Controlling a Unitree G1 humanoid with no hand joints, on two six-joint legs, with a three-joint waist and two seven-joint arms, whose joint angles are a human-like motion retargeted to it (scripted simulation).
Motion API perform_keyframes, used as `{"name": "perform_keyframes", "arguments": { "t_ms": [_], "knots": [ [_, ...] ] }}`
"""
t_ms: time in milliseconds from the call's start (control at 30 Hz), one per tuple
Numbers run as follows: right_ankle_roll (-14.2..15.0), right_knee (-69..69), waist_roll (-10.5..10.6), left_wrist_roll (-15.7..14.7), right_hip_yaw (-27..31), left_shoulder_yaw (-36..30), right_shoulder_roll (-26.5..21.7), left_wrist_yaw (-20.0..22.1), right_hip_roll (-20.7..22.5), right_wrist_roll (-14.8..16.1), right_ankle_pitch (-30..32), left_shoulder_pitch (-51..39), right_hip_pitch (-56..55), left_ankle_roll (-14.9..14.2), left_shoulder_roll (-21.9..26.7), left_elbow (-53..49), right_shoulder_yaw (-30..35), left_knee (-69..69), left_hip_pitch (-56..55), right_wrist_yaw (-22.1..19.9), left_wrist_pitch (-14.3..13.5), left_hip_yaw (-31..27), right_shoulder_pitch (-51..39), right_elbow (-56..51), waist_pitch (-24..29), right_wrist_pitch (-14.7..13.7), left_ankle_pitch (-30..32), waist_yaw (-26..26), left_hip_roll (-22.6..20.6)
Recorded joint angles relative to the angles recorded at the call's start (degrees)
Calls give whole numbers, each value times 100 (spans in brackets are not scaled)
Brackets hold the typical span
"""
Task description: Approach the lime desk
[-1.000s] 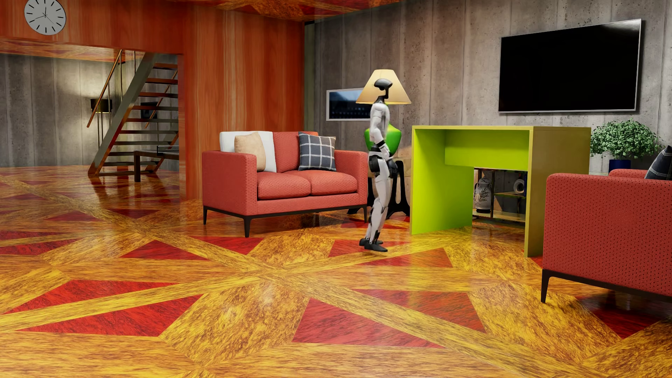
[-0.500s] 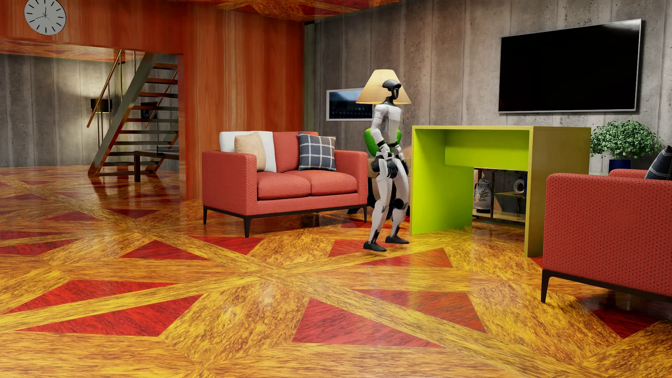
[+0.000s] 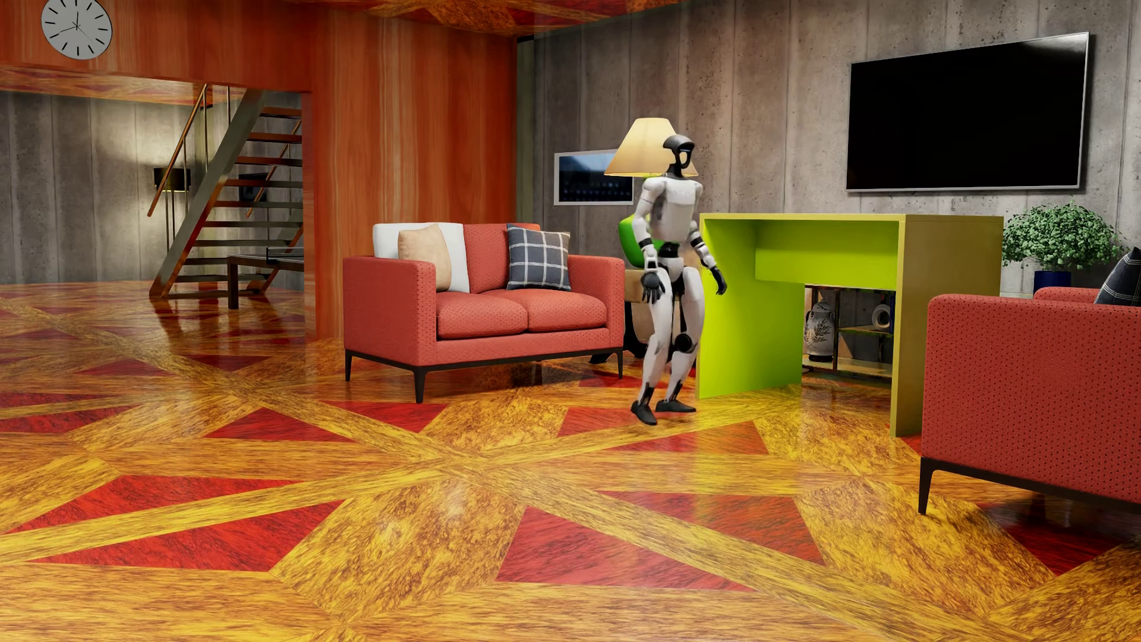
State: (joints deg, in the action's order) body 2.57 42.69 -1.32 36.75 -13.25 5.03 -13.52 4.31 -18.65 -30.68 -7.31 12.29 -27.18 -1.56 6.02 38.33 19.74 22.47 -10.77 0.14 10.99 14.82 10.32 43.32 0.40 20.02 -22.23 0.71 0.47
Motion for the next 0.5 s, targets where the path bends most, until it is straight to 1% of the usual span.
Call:
{"name": "perform_keyframes", "arguments": {
  "t_ms": [33,67,100,133,167,200,233,267,333,467,500],
  "knots": [
    [-97,48,-14,-6,-103,-22,-9,6,35,-1,-181,-23,-67,9,-23,-27,-30,-9,22,-28,-15,35,36,-59,-1,-16,-12,-31,-16],
    [-135,10,-21,-11,-89,-52,-22,14,155,-32,-316,-49,-116,12,-56,-40,-50,-23,53,-49,-29,55,68,-107,-5,-16,-22,-58,-28],
    [-81,-130,-22,-7,74,-99,-33,5,360,-94,-411,-48,-145,11,-74,-49,-43,-52,94,-63,-61,61,62,-99,-14,-12,-23,-80,-33],
    [53,-397,-19,16,316,-174,-50,-25,601,-185,-510,-68,-113,10,-94,-36,-19,-86,140,-67,-79,60,68,-89,-29,-6,-21,-92,-35],
    [60,-714,-13,48,628,-256,-53,-70,882,-265,-333,-94,-46,9,-108,-13,-3,-142,200,-58,-88,45,79,-80,-46,-2,-6,-99,-28],
    [-243,-1040,-7,80,701,-330,-29,-113,1041,-304,-108,-125,130,9,-113,12,-13,-217,265,-45,-89,25,95,-75,-67,-2,19,-92,-9],
    [-325,-1292,-2,104,564,-390,7,-139,1065,-315,-153,-159,315,3,-120,44,-45,-246,308,-37,-79,-15,115,-71,-86,-1,26,-80,20],
    [-346,-1526,5,119,432,-423,58,-142,1096,-321,-209,-189,503,-10,-126,78,-76,-230,328,-38,-55,-90,127,-58,-100,9,23,-75,63],
    [-298,-1822,38,103,243,-391,160,-95,1173,-370,-188,-202,768,-60,-174,151,-83,-60,297,-27,12,-247,90,14,-113,64,24,-67,181],
    [-344,-1907,87,97,-83,-287,195,60,1260,-581,-307,-102,1037,-221,-272,243,139,314,213,62,29,-534,-45,-98,-106,26,44,-20,369],
    [-360,-1943,91,97,-182,-299,217,93,1263,-604,-350,-94,1115,-245,-298,247,160,344,209,42,88,-629,-99,-121,-106,17,47,-10,385]
  ]
}}
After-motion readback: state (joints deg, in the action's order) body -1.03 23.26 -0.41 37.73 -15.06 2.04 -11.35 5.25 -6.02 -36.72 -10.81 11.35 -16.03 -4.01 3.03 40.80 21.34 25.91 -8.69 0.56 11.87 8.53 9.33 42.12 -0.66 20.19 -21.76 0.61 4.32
